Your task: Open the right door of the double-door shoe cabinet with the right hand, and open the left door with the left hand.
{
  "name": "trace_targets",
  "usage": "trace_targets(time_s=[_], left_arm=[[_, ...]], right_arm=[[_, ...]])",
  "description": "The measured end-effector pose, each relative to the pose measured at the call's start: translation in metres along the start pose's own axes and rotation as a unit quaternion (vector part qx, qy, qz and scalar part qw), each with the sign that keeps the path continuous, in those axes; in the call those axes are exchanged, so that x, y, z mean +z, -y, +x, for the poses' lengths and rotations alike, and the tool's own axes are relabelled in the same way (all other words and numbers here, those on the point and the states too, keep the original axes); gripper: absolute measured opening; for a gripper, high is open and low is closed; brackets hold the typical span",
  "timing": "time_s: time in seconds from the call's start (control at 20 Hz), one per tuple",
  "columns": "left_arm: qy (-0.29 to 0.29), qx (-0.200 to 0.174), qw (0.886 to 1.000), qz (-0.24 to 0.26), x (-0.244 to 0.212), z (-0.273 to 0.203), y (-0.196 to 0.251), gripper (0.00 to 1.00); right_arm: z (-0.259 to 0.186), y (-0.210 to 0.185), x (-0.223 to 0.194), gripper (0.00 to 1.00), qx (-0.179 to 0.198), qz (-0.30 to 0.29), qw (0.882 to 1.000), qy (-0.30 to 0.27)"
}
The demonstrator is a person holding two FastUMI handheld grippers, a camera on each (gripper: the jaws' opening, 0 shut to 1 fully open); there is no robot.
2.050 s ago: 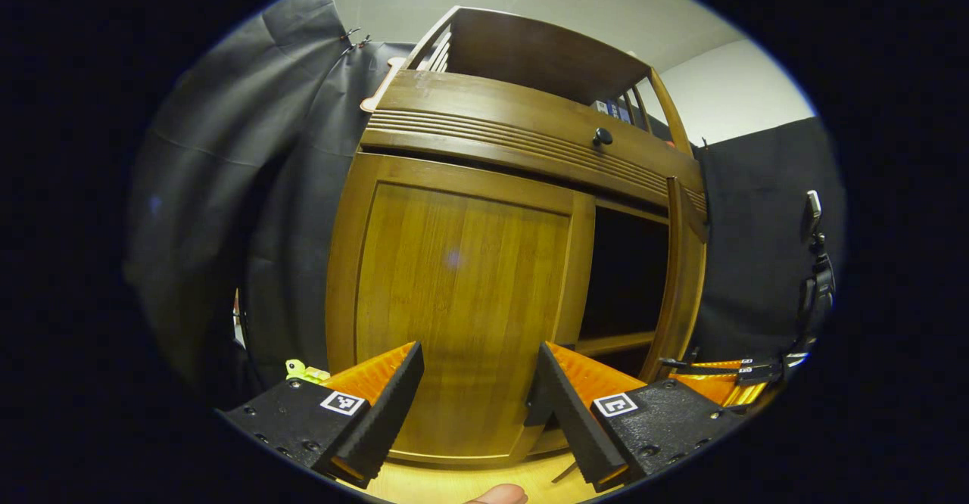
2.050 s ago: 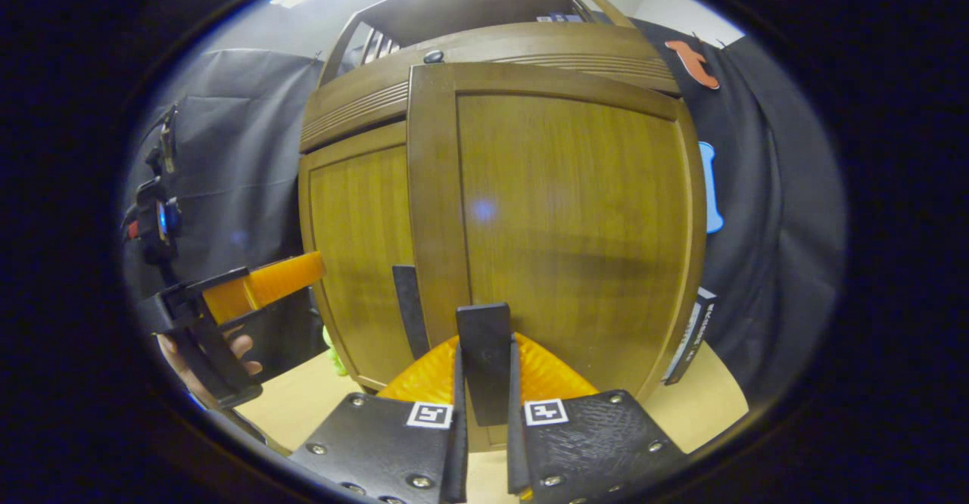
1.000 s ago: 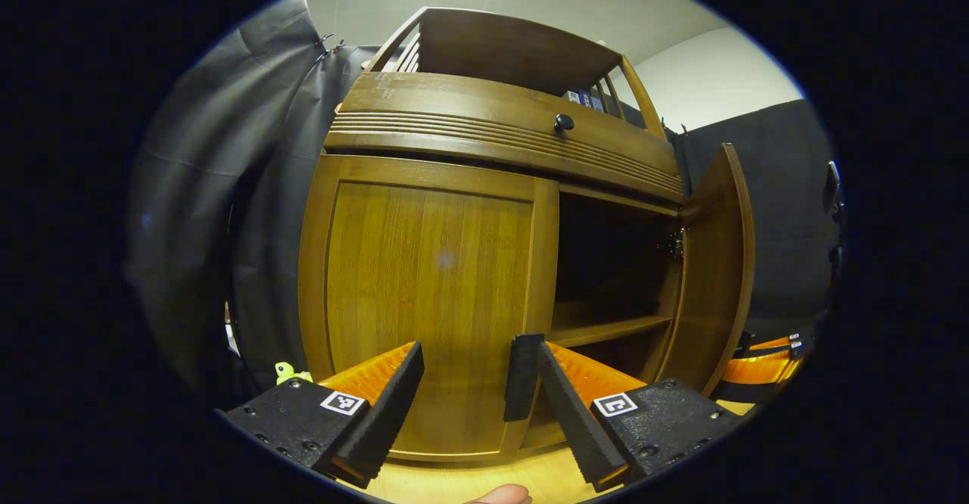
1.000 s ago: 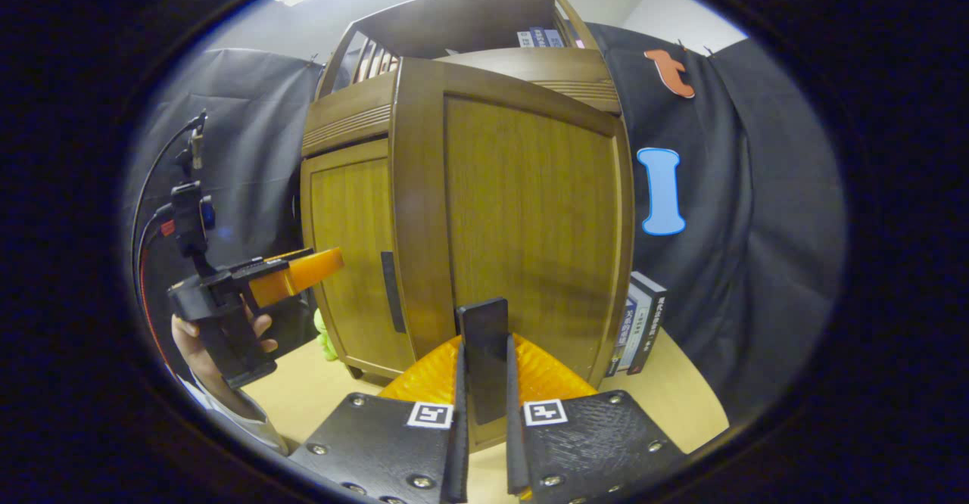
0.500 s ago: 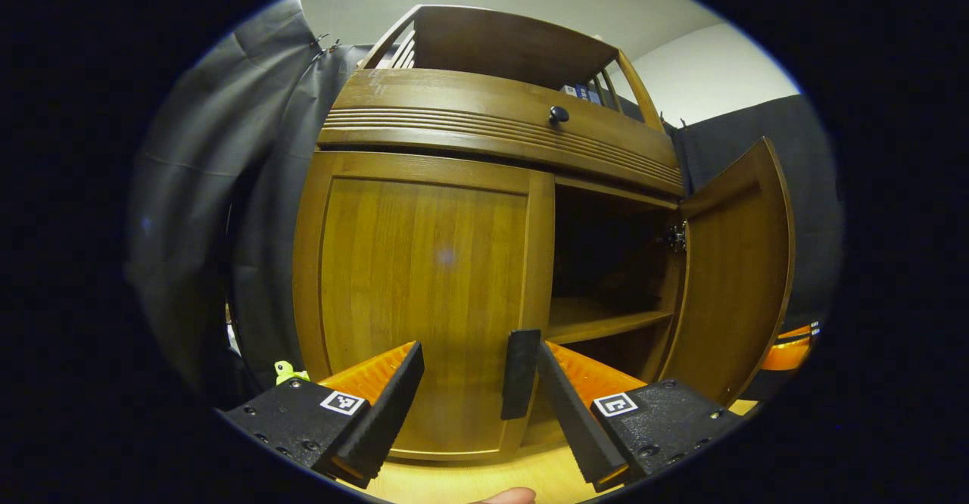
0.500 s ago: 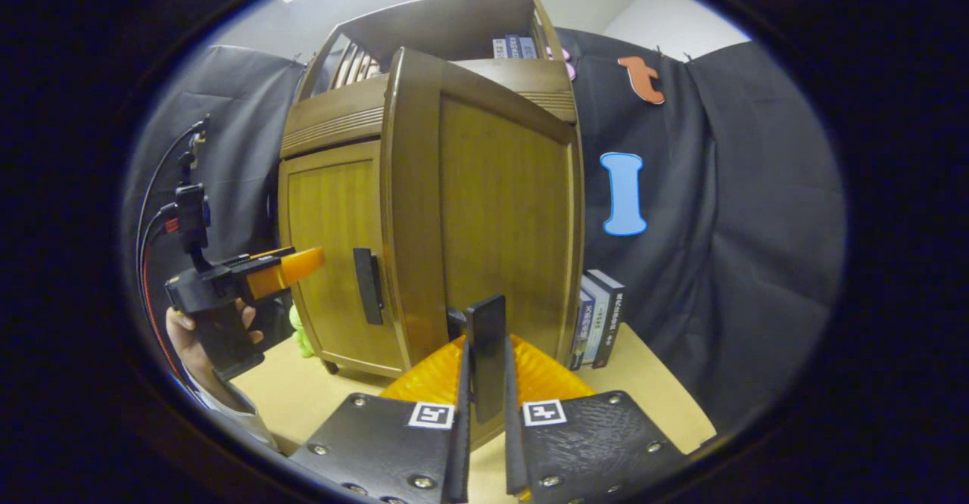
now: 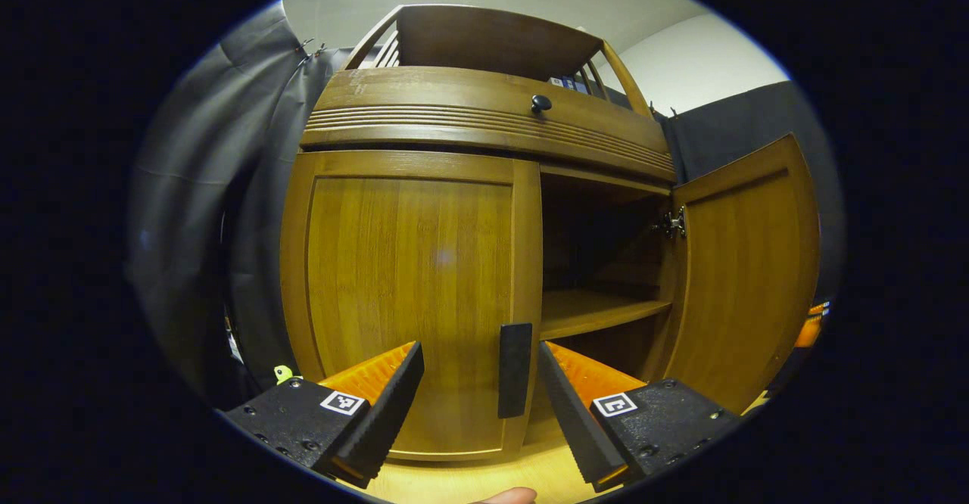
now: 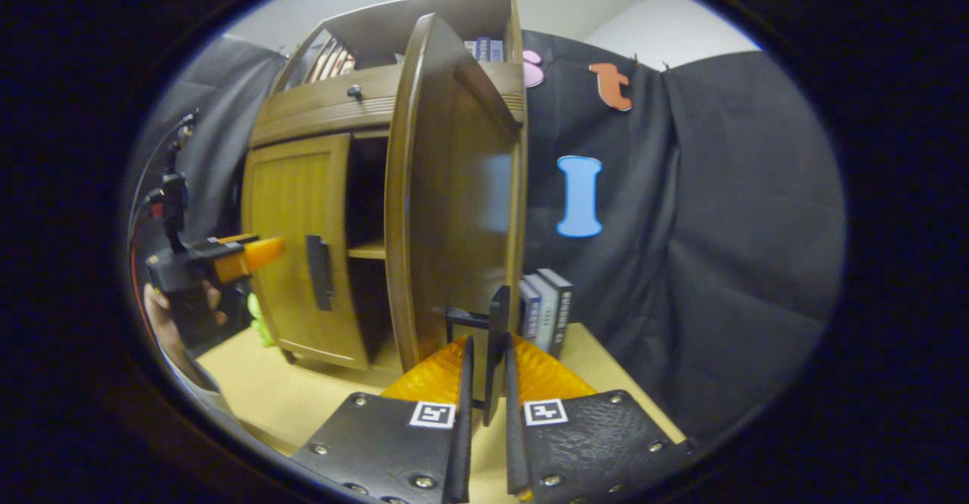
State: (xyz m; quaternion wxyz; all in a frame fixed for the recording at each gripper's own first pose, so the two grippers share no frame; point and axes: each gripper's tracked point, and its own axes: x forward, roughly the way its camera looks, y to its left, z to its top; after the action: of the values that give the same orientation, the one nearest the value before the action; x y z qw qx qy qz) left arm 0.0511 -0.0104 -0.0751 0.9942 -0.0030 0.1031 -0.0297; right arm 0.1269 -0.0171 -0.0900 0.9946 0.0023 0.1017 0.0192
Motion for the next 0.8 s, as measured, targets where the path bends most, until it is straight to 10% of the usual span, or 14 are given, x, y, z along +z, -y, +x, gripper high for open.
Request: trace_targets(time_s=[0.05,0.55,0.8], left_arm=[[0.000,0.001,1.000,0.001,-0.001,0.001,0.000,0.88],[-0.035,-0.002,0.999,-0.001,-0.035,0.030,0.021,0.94],[-0.010,0.010,1.000,0.003,-0.037,0.050,0.028,0.89]], right_arm=[[-0.009,0.019,0.005,0.01,-0.013,-0.004,1.000,0.001],[0.014,0.082,-0.002,0.01,0.081,0.066,0.994,0.022],[0.003,0.086,-0.006,0.01,0.056,0.023,0.998,0.028]])
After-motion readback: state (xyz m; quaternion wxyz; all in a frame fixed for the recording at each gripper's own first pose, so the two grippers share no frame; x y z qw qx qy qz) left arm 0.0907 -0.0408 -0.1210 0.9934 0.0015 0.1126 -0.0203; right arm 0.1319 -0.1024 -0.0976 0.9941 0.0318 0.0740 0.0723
